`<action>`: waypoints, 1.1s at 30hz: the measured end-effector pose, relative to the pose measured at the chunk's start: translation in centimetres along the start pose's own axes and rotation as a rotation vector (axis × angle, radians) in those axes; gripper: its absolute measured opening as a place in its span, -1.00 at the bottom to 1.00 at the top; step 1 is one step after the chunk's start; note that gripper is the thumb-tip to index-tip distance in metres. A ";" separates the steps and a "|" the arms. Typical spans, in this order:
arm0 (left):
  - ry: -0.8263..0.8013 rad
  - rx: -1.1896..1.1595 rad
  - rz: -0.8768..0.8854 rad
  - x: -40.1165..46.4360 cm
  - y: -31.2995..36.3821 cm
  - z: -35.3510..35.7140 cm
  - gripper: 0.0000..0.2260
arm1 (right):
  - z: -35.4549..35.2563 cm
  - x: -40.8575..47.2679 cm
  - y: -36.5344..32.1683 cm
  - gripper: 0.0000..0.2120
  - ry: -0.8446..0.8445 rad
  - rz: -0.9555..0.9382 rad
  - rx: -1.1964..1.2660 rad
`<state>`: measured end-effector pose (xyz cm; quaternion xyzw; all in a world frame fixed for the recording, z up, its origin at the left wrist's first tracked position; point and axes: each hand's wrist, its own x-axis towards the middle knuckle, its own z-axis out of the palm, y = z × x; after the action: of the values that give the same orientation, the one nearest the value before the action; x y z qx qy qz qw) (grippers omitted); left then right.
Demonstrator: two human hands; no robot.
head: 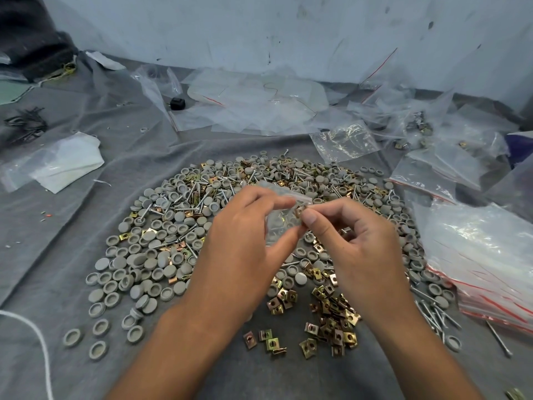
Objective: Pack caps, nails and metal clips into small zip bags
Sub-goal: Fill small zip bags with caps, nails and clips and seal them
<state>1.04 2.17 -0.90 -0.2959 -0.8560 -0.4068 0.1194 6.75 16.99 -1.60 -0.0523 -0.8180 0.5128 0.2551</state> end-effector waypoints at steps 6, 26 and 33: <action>0.028 -0.010 0.043 0.0 0.0 -0.1 -0.73 | -0.1 0.0 0.4 -0.90 -0.044 0.031 -0.016; 0.016 -0.007 0.072 0.0 0.1 0.3 -0.75 | -0.3 0.0 -0.2 -0.90 -0.110 0.158 0.104; 0.056 -0.021 0.050 0.1 0.1 -0.2 -0.75 | -0.4 0.3 -0.2 -0.83 -0.143 0.338 0.301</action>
<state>1.05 2.09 -0.68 -0.3071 -0.8403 -0.4206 0.1502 6.76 17.34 -1.21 -0.1136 -0.7278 0.6670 0.1118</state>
